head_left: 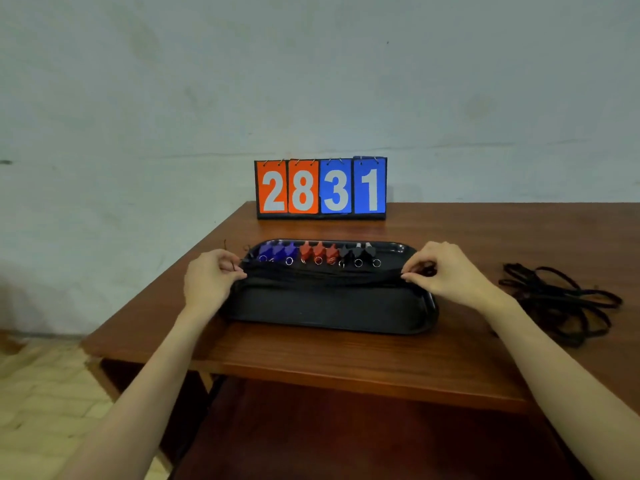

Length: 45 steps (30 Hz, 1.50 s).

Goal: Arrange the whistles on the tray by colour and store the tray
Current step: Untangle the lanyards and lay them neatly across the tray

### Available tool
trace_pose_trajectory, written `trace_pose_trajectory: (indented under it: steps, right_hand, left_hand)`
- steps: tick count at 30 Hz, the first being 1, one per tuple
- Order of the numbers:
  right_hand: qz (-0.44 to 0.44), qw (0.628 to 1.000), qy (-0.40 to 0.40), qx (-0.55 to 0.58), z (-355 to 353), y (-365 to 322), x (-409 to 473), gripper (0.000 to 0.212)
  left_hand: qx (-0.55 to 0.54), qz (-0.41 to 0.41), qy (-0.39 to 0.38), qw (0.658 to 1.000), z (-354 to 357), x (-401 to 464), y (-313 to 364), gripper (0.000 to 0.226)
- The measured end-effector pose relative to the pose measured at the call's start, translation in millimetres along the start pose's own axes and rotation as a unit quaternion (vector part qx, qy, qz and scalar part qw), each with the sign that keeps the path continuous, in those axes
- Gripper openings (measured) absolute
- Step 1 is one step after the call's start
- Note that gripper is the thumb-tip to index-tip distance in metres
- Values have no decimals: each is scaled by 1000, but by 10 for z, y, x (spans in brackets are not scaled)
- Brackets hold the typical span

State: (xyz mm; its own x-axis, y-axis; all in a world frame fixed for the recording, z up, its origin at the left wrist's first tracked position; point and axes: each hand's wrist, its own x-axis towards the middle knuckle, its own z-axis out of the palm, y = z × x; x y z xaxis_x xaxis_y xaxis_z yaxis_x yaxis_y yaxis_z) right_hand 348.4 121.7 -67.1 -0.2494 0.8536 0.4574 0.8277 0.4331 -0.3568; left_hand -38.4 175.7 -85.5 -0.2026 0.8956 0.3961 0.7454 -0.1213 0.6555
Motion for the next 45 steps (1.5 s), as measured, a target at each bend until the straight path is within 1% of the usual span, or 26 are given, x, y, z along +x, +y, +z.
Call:
trace_pose_trajectory:
  steps: [5,12,16,18,20,23,26,30,32,33,35,38,40,43,45]
  right_hand:
    - [-42,998,-2,-47,68,37,19,4]
    - [-17,997,8,-72,144,155,36,4]
    - [-4,997,-12,-76,182,185,41,6]
    - [-2,997,-18,-77,195,190,39,8]
    - [2,998,-10,-69,188,188,38,12]
    - [9,998,25,-55,90,190,58,17]
    - [35,994,97,-33,-98,199,59,17]
    - [142,973,182,-10,-321,306,-25,23]
    - [201,959,199,18,-403,385,-85,23]
    - [228,954,193,26,-438,430,-118,22]
    - [267,950,159,26,-503,497,-174,19]
    - [304,947,97,26,-556,535,-231,12]
    - [310,947,76,38,-589,530,-251,10]
    - [301,951,29,62,-656,500,-285,18]
    - [322,943,-33,77,-696,453,-301,24]
  left_hand:
    - [26,20,-3,999,8,52,27,23]
    - [50,30,-12,998,48,119,41,22]
    - [81,47,-15,996,90,123,41,26]
    - [118,64,-3,991,100,122,68,30]
    - [140,78,20,987,92,119,93,29]
    - [167,103,46,979,85,102,138,23]
    - [172,134,48,975,130,70,281,21]
    - [125,178,5,976,308,-21,577,26]
    - [95,211,-13,973,415,-92,752,27]
    - [81,226,-19,970,471,-127,841,27]
    - [60,257,-32,964,577,-182,1030,27]
    - [38,306,-47,950,736,-200,1328,29]
    - [25,327,-54,943,843,-202,1543,30]
    - [8,359,-66,931,1025,-254,1861,31]
    - [-3,380,-76,922,1145,-309,2035,30]
